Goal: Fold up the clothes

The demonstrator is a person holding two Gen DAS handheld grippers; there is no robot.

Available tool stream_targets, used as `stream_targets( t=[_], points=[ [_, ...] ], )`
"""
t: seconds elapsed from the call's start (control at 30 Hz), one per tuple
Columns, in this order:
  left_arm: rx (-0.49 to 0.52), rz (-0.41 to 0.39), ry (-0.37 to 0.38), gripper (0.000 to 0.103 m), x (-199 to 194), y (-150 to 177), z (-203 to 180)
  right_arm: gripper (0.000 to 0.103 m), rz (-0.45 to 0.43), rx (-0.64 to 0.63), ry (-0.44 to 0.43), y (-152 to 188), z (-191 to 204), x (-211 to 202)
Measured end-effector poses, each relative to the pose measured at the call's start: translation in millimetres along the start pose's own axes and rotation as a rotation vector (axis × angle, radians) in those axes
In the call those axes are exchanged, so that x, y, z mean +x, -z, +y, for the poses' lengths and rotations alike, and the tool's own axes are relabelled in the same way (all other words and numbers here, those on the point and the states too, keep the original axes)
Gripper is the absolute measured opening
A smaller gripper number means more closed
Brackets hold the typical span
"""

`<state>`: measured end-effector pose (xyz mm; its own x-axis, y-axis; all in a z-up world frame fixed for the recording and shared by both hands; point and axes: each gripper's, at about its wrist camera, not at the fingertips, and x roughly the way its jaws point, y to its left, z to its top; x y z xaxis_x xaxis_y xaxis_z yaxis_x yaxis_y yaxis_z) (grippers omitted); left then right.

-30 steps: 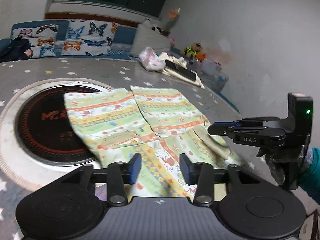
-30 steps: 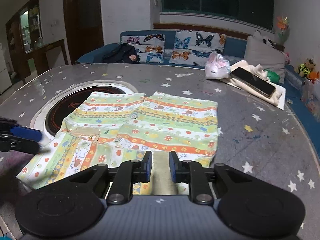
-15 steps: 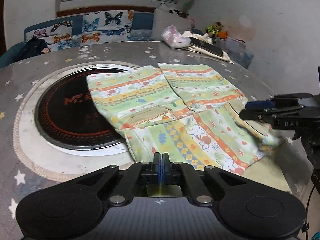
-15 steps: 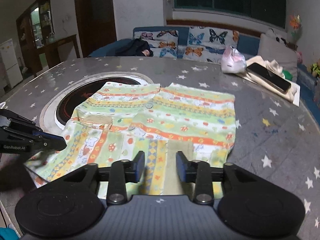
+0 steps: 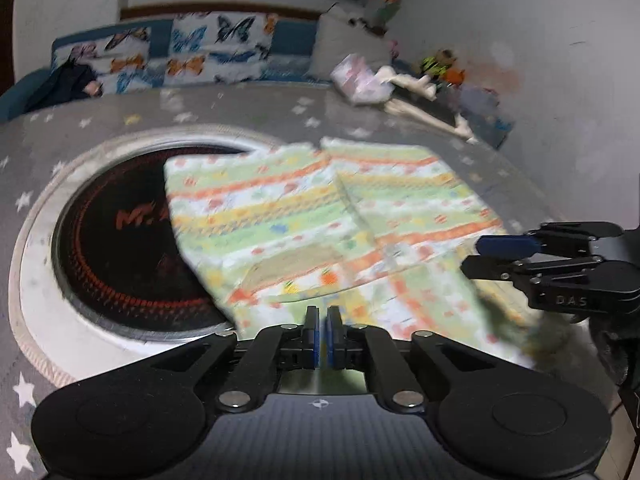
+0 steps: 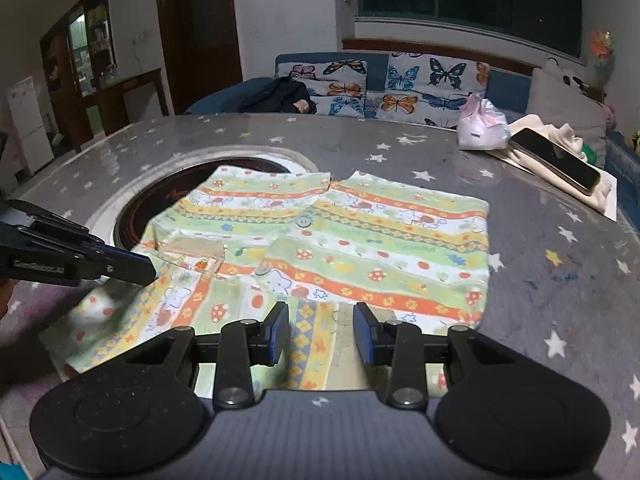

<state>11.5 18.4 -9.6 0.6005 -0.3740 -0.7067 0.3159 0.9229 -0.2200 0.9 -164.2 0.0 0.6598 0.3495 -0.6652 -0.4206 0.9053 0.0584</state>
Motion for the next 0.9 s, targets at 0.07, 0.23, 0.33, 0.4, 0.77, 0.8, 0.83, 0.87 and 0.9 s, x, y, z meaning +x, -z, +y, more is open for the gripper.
stream_targets(
  t=[0.07,0.23,0.33,0.4,0.77,0.8,0.83,0.87,0.9],
  points=[
    [-0.008,-0.001,-0.005,0.011,-0.9,1.4,4.7,0.036,0.015,0.007,-0.005,3.4,-2.5,7.3],
    [0.014,0.0,-0.018,0.012,-9.0,4.3,4.9,0.036,0.012,-0.022,-0.012,4.4,4.7,-2.8],
    [0.058,-0.005,-0.013,0.02,-14.5,8.4,-3.1,0.04,0.02,-0.048,-0.024,8.5,11.2,-10.0],
    [0.073,0.001,-0.017,0.021,-15.3,11.1,-7.5,0.04,0.037,-0.067,-0.017,14.9,14.8,-9.5],
    [0.178,0.005,0.097,0.056,-66.4,32.3,-58.8,0.046,0.011,-0.122,0.006,29.0,22.2,-56.7],
    [0.191,0.017,0.115,0.056,-69.8,36.2,-65.6,0.047,0.012,-0.123,0.01,31.1,21.9,-59.7],
    [0.206,0.033,0.123,0.056,-71.4,41.1,-72.1,0.048,0.012,-0.125,0.016,33.8,21.3,-63.5],
    [0.214,0.049,0.126,0.056,-71.6,45.2,-77.2,0.049,0.013,-0.129,0.023,36.5,20.4,-67.2],
    [0.212,0.071,0.126,0.056,-70.8,48.3,-81.2,0.049,0.014,-0.133,0.029,39.3,19.5,-70.9]
  ],
)
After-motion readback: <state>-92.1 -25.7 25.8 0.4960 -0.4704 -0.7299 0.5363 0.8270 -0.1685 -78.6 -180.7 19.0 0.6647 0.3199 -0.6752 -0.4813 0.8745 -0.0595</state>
